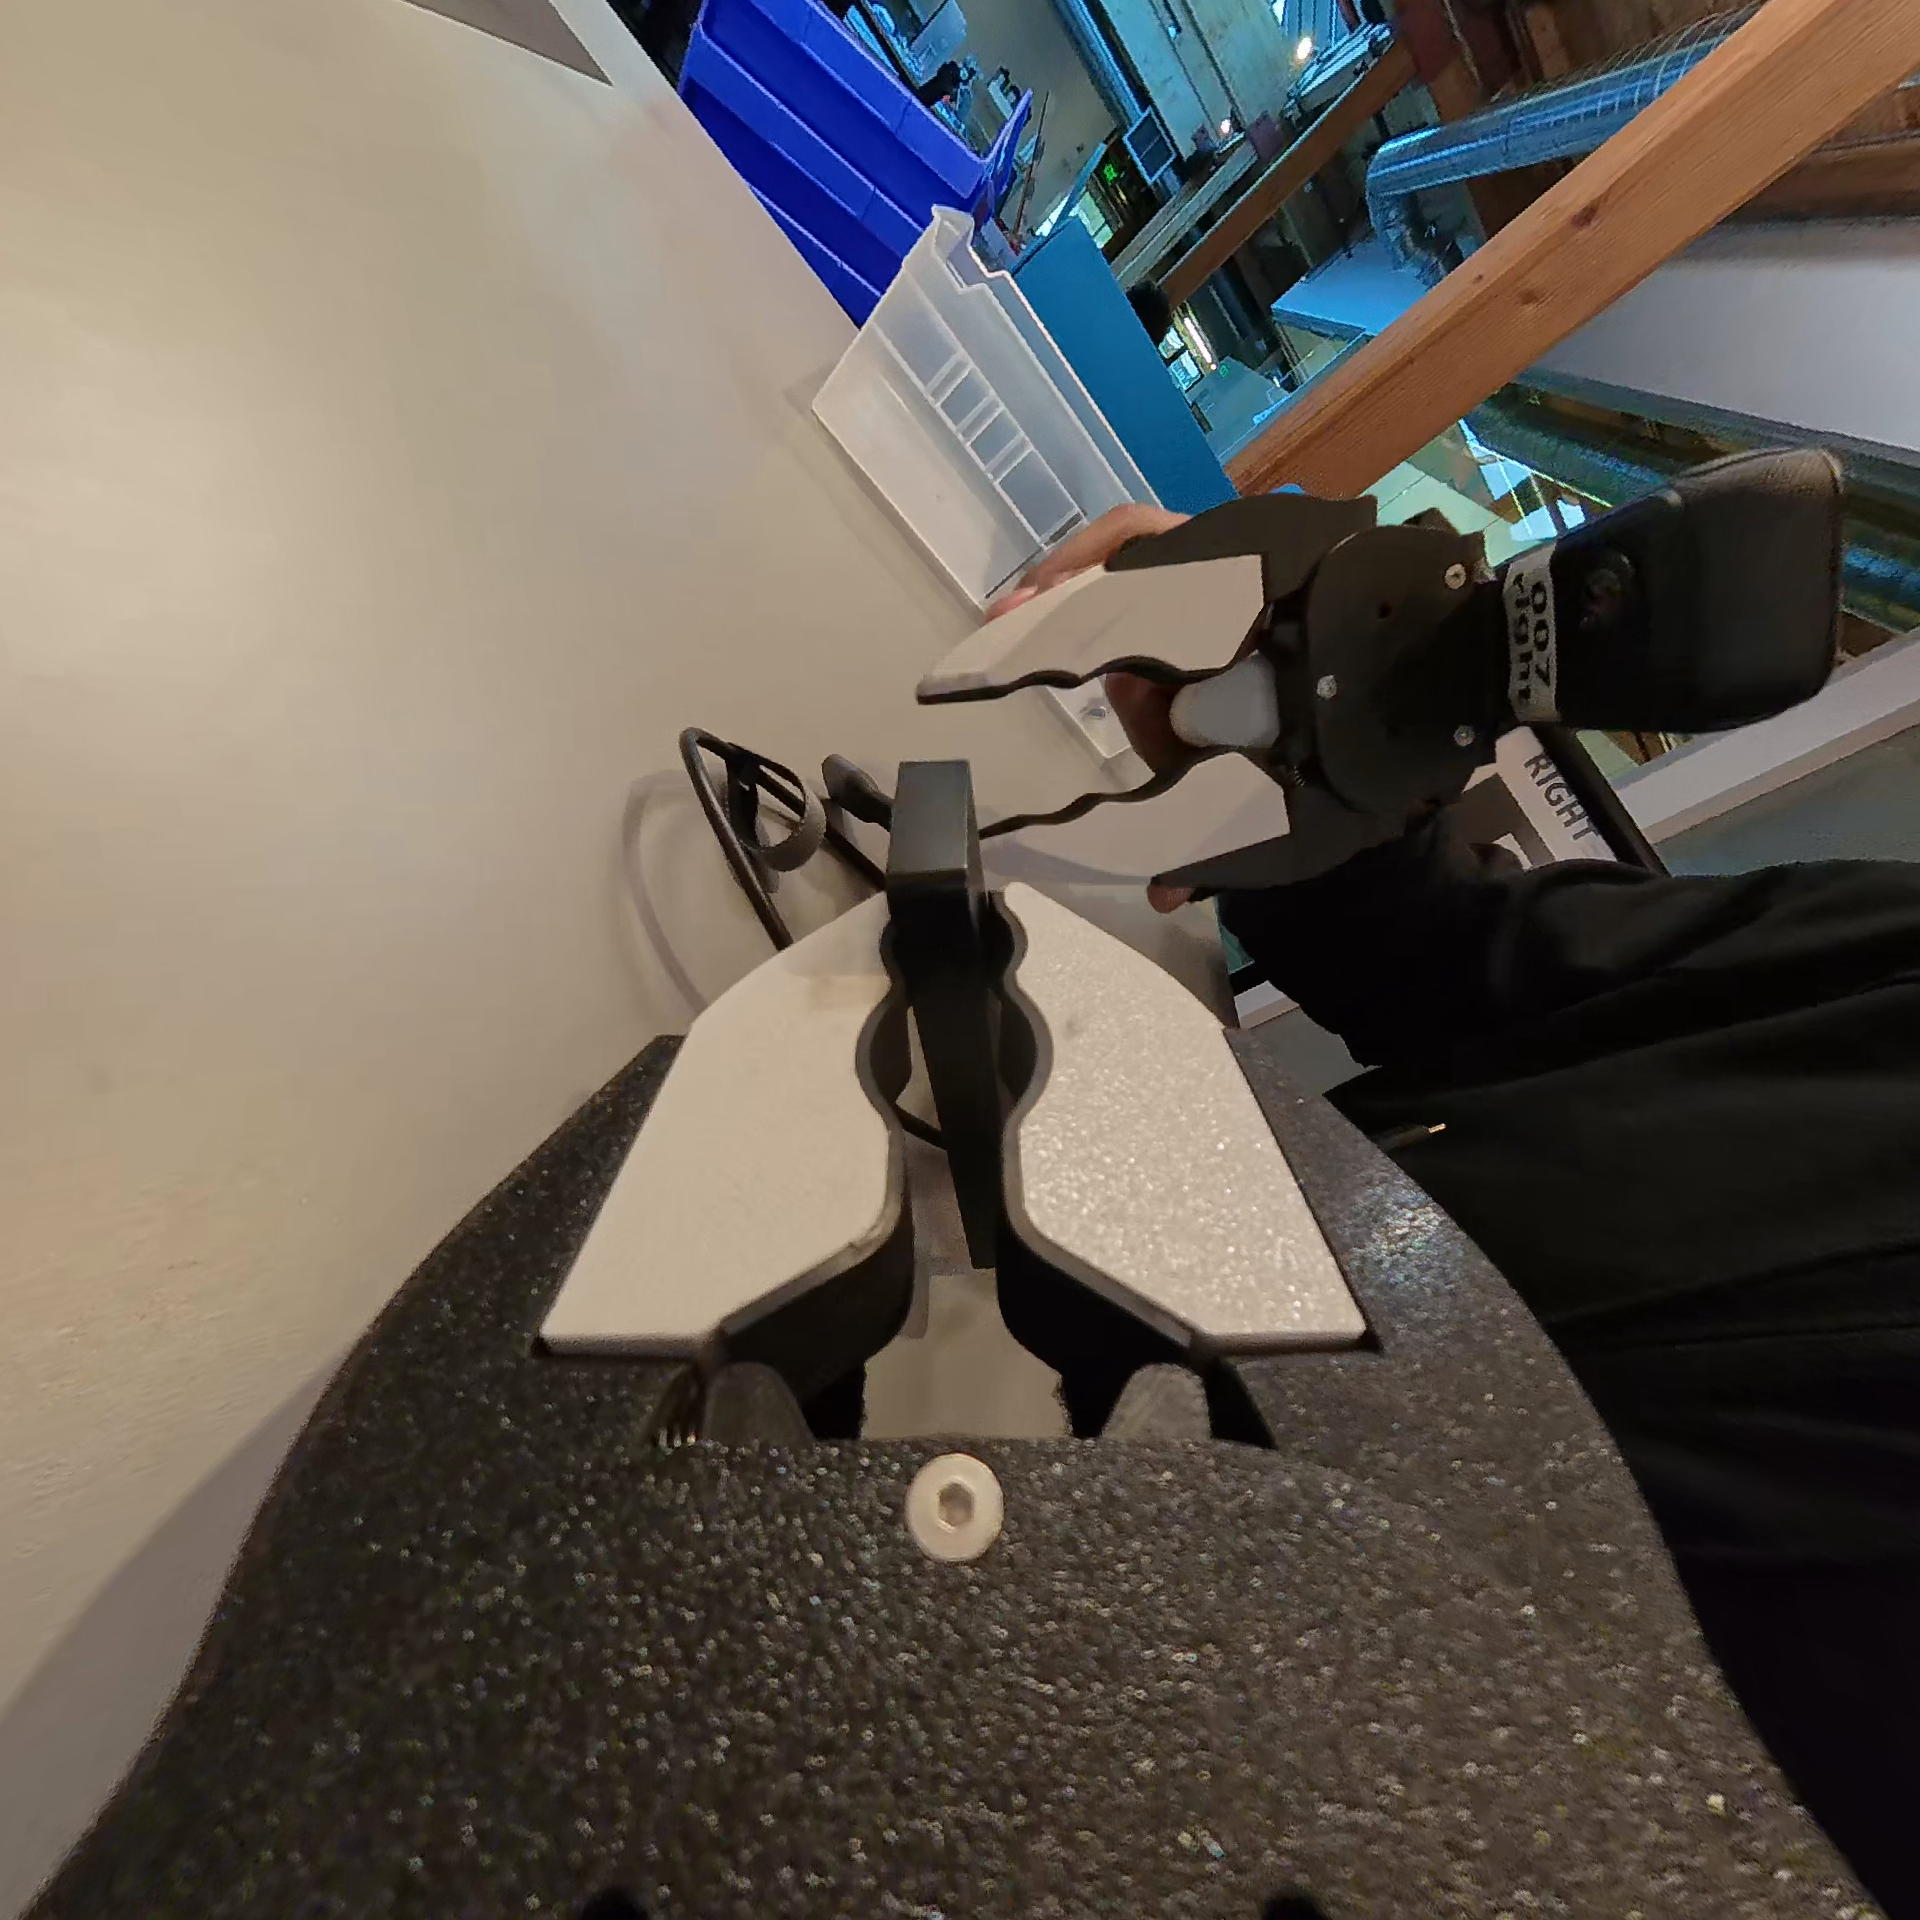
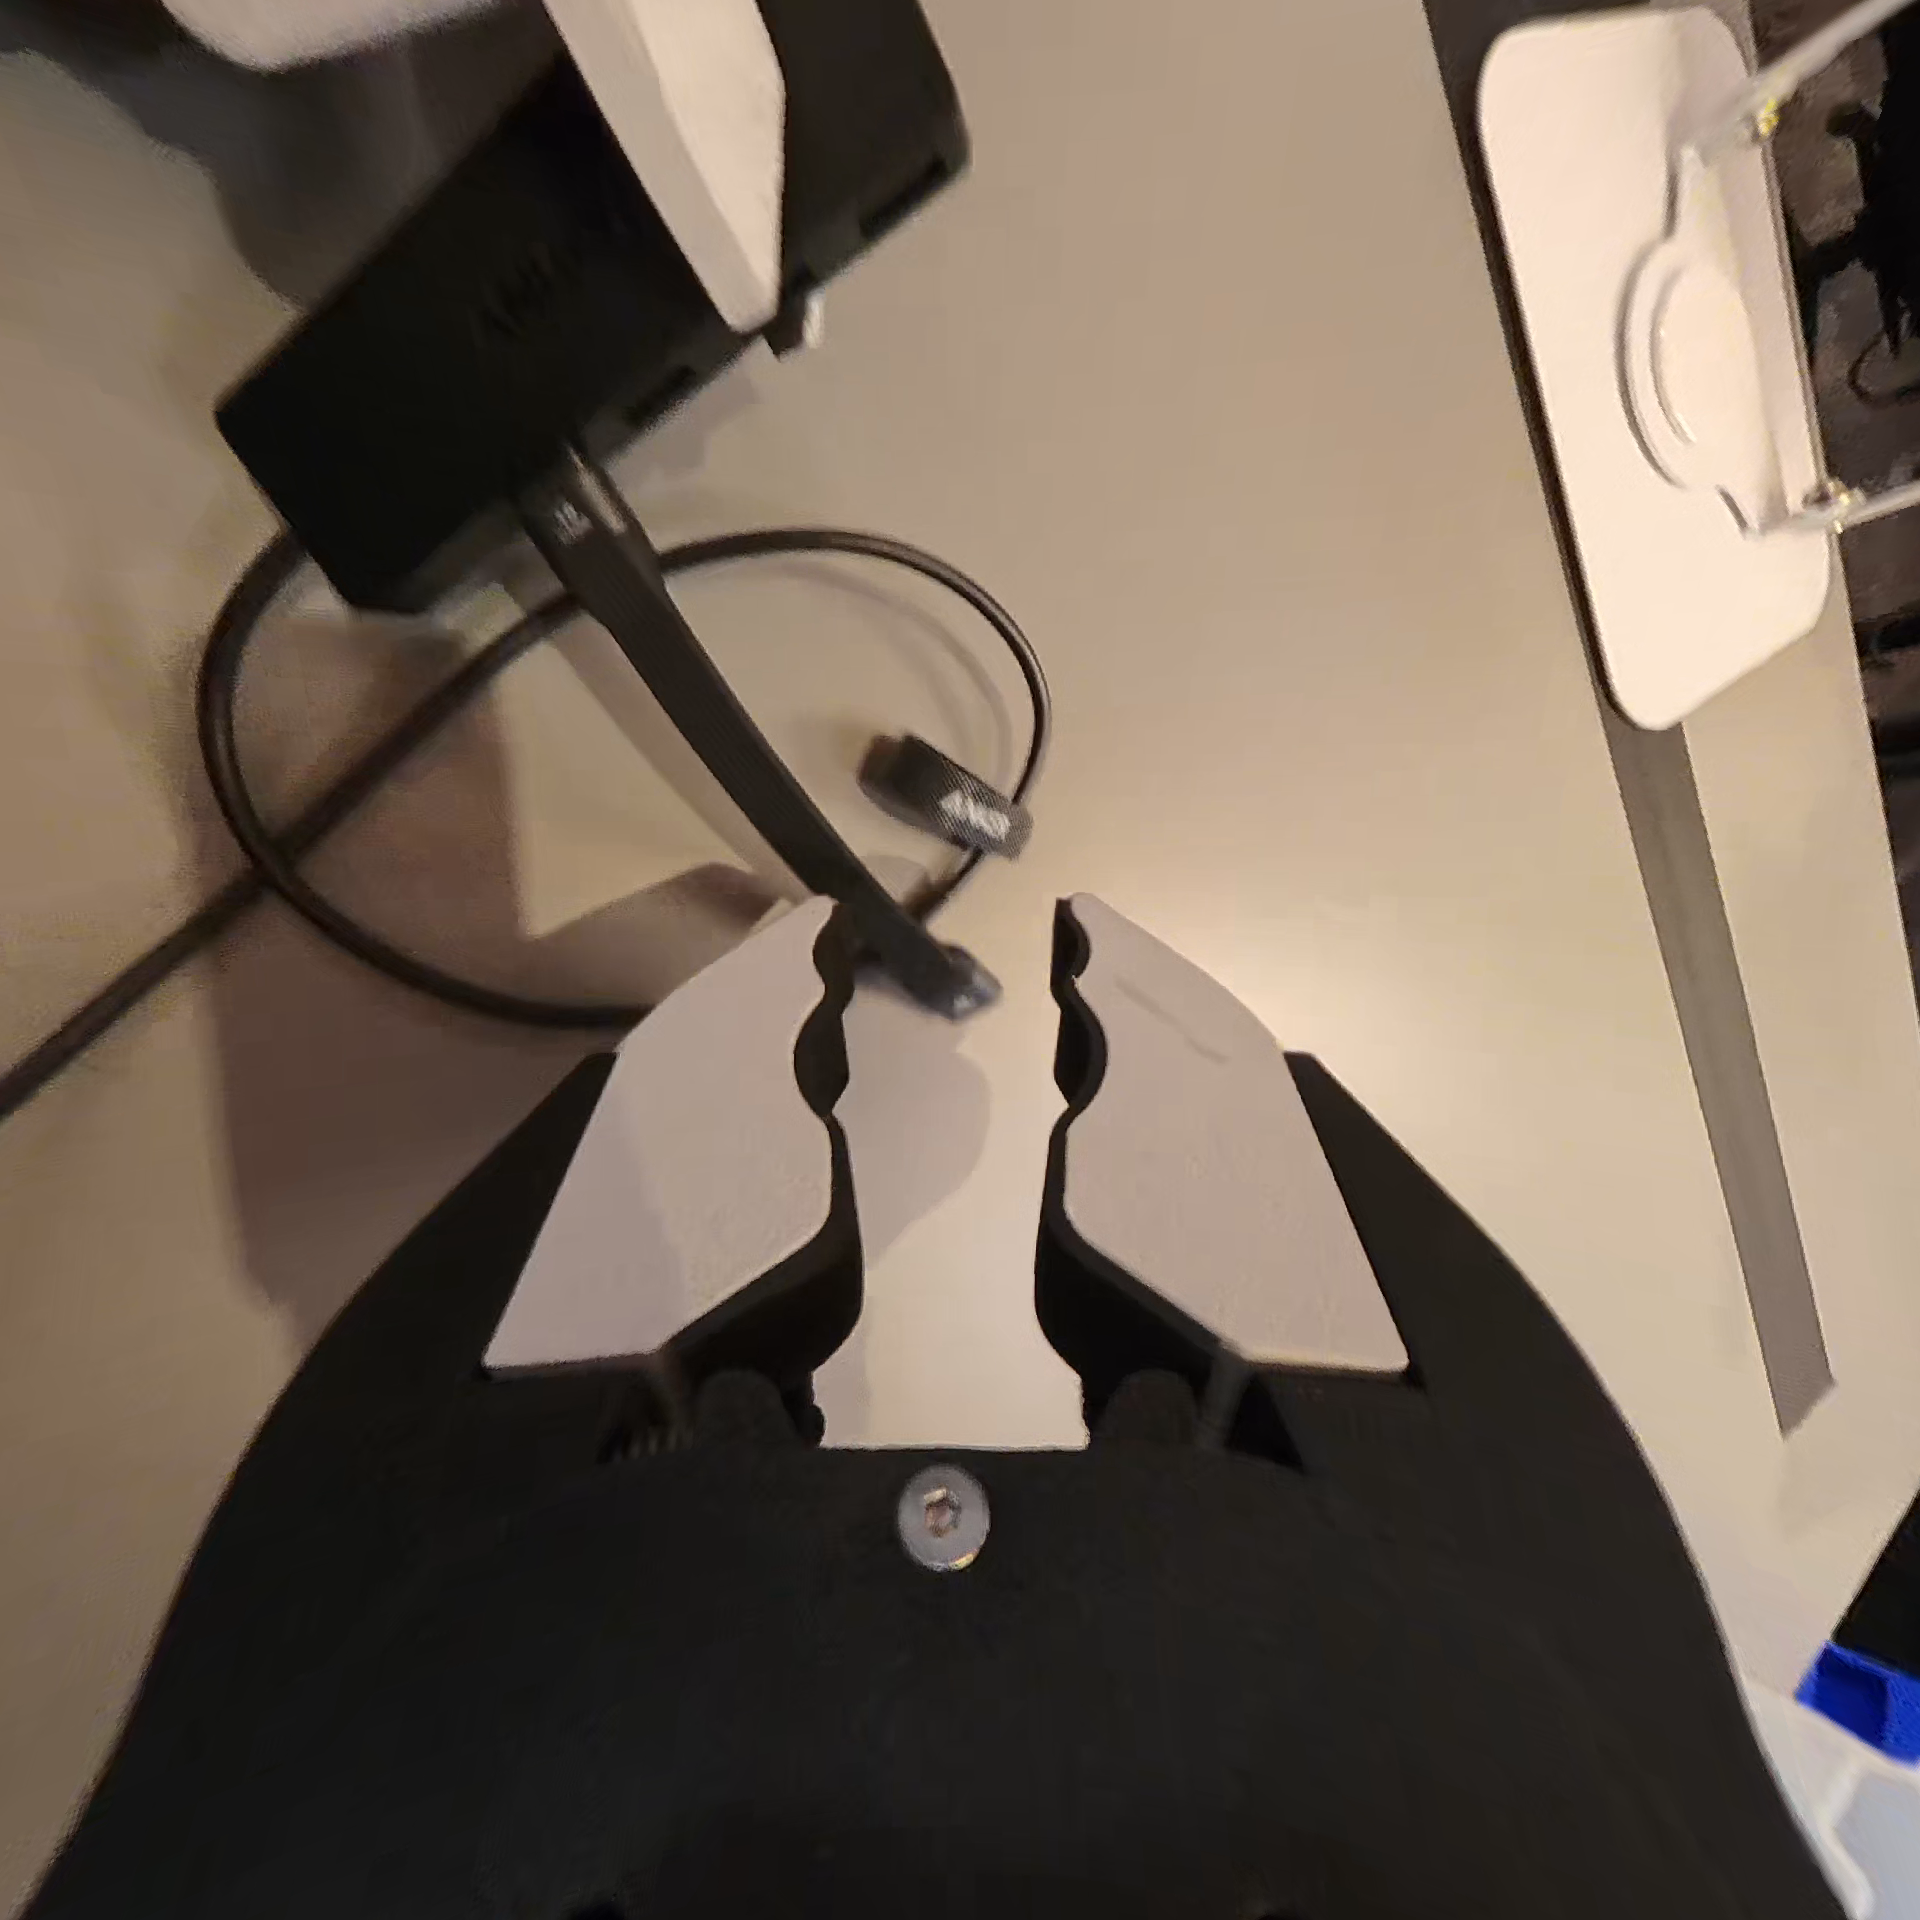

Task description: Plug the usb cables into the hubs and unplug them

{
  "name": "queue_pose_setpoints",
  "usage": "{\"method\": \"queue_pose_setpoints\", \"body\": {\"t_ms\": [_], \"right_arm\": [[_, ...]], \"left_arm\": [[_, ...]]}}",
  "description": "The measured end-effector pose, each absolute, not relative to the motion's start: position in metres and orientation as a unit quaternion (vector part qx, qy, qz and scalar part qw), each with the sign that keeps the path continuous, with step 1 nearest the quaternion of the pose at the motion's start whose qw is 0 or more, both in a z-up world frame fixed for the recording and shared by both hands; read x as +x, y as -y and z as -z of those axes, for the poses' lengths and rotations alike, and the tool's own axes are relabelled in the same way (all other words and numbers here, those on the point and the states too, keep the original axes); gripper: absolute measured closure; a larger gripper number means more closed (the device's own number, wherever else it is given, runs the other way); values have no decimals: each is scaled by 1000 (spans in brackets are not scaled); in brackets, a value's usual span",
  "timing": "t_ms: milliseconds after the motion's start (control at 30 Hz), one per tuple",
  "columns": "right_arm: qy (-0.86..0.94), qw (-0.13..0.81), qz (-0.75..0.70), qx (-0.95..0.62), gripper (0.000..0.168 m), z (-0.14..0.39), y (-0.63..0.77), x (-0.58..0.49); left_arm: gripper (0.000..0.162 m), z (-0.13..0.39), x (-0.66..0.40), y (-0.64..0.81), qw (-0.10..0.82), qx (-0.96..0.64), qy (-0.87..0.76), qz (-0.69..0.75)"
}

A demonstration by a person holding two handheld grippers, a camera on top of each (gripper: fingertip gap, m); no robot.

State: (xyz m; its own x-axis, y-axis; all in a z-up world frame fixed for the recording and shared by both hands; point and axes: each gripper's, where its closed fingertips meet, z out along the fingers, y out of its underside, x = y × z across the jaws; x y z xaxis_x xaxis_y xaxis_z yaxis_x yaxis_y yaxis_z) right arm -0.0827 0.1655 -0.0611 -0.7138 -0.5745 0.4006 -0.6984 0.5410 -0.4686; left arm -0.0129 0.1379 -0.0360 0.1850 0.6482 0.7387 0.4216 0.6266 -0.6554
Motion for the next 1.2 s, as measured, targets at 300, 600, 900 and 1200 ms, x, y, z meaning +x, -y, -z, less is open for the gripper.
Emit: {"method": "queue_pose_setpoints", "body": {"t_ms": [300, 600, 900, 1200], "right_arm": [[864, 83, -334, 368, 133, 67, -146, -70], [763, 18, -474, 439, 133, 60, -157, -33], [717, 72, -473, 506, 136, 72, -158, -9], [723, 105, -491, 475, 153, 66, -150, -11]], "left_arm": [[150, 38, -9, -128, 639, -414, 641, -95], [150, 43, -9, -124, 627, -407, 658, -94], [151, 39, -12, -139, 643, -412, 643, -66], [134, 41, -20, -143, 634, -416, 647, -84]]}}
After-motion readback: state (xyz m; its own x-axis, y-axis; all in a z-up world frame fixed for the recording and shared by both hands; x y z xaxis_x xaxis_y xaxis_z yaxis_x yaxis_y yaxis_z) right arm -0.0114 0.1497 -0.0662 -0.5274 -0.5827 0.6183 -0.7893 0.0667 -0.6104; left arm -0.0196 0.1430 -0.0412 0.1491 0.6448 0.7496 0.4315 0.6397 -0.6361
